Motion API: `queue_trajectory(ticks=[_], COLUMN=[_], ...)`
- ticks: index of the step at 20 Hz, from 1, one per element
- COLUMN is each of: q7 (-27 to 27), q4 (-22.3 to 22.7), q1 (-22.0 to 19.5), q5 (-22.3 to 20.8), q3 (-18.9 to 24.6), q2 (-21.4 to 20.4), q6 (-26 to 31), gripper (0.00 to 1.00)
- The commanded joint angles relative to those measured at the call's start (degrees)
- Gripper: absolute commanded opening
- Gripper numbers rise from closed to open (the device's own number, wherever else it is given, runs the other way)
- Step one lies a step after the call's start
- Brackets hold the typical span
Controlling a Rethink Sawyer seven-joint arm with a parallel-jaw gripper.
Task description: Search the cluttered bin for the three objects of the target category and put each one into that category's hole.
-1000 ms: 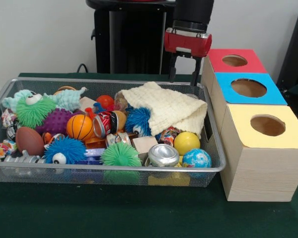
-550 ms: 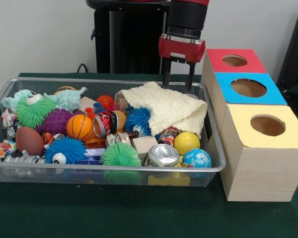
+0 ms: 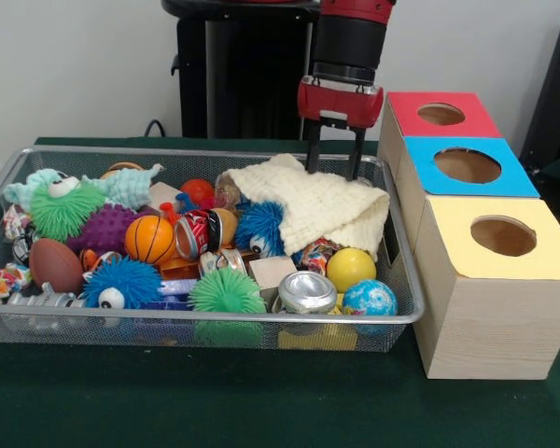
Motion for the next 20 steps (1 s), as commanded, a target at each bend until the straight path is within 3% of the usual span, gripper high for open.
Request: queue_trajectory(ticks=[1, 14, 20], q7=[17.59, 18.4, 16.99], q4=[1.31, -0.68, -2.72], q1=[-0.46, 0.09, 0.6], q5=[-1.4, -0.61, 1.45], q3=[5.09, 5.72, 5.61], q2=[4.18, 11.08, 12.16], q6=[-7.28, -14.25, -13.28], gripper=[1.0, 1.0, 1.0])
